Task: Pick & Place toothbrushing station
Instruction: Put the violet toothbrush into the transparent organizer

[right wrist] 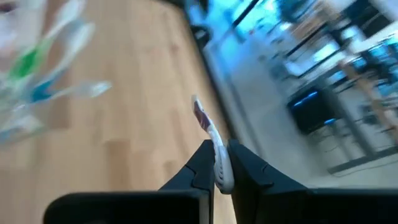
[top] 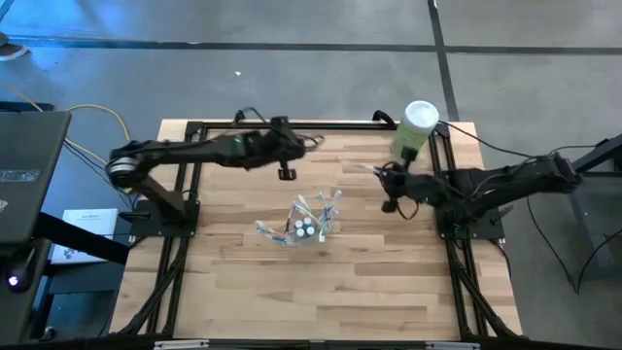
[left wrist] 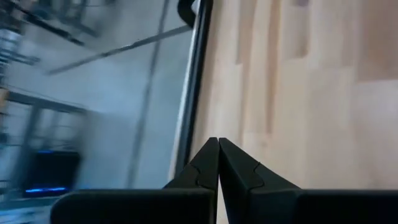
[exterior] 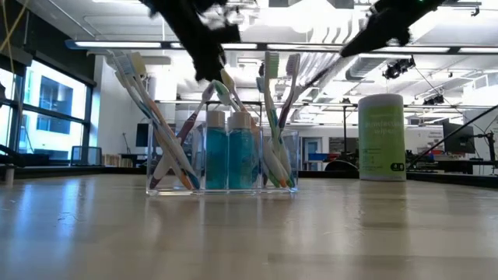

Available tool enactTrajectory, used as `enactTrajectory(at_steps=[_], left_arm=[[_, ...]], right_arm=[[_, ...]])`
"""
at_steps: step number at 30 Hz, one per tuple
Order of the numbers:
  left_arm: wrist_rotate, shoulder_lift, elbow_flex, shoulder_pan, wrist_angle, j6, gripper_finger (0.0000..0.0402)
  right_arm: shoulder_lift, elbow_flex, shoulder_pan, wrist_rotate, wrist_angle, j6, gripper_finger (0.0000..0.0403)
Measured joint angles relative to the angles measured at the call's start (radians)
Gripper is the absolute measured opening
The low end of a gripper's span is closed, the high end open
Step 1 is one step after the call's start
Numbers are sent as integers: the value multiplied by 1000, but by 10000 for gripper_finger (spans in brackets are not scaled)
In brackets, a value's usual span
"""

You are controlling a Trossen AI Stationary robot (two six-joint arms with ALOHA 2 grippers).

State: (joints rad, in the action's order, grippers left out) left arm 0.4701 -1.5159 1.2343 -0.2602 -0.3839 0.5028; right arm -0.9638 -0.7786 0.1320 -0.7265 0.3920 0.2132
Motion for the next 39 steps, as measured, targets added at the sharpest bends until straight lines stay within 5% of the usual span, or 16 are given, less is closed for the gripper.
enactTrajectory(at_steps=[6, 13, 24, 39], left_arm=[[-302, 180, 0, -106, -153, -179, 3], [-523, 257, -1, -216, -229, -301, 3], [-552, 259, -2, -264, -229, -355, 3], [-553, 259, -2, -263, -140, -366, 3]], right_arm=[[-32, -152, 171, -7, 396, -336, 17], [-131, -287, 316, 100, 545, -488, 17], [-372, -492, 327, 204, 568, -394, 17], [-528, -565, 130, 444, 461, -224, 17]])
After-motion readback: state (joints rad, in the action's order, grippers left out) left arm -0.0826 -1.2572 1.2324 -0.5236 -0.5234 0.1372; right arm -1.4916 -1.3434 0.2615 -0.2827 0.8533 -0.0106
